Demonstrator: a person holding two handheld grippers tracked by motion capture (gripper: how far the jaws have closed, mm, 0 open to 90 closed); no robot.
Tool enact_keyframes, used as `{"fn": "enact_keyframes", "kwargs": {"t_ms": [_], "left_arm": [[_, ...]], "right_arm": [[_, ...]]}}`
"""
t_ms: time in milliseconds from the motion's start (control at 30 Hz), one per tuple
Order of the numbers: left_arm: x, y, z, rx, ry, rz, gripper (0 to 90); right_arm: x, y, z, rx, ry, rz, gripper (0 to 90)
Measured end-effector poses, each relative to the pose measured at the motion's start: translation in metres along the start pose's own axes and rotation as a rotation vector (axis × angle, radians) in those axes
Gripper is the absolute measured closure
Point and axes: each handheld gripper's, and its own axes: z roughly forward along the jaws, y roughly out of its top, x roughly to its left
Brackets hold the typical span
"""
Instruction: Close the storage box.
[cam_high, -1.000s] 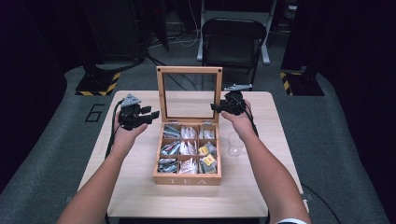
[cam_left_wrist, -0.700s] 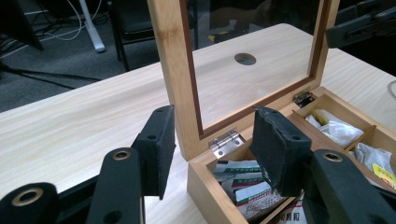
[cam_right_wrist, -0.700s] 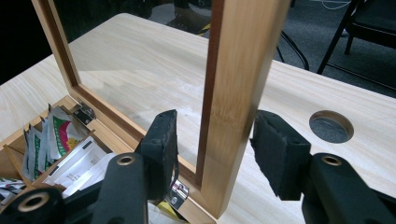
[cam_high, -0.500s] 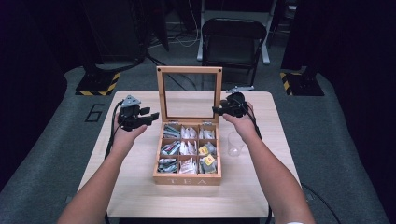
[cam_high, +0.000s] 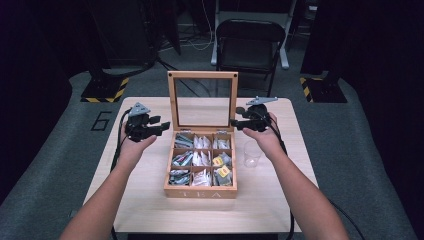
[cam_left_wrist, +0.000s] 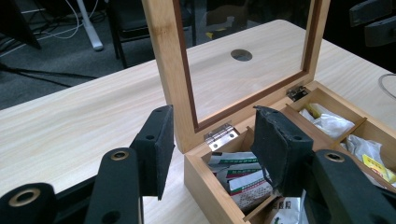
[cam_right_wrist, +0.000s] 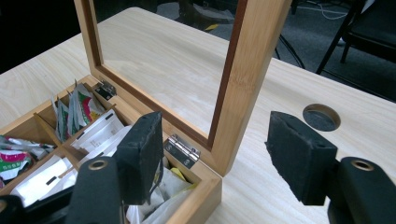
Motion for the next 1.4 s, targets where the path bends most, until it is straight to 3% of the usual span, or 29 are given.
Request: {"fn": "enact_keyframes", "kwargs": {"t_ms": [567,800,1167,1400], "left_arm": [[-0.005,0.001,-0.006,-0.001,0.0,0.014,47.9],[-0.008,0.001,-0.009,0.004,-0.015,0.019,46.6],[-0.01,0.0,-0.017,-0.009,-0.02,0.014,38.5],[-0.01,-0.005,-0.022,-0.009,-0.023,0.01,38.2]], "right_arm": [[0.007,-0.014,-0.021,-0.008,-0.002,-0.045,30.3],[0.006,-0.022,-0.031,-0.012,-0.011,-0.047,30.1],[0.004,-0.038,-0.04,-0.001,-0.017,-0.022,19.5],[0.008,-0.049,-0.043,0.0,-0.015,-0.044,19.1]]}}
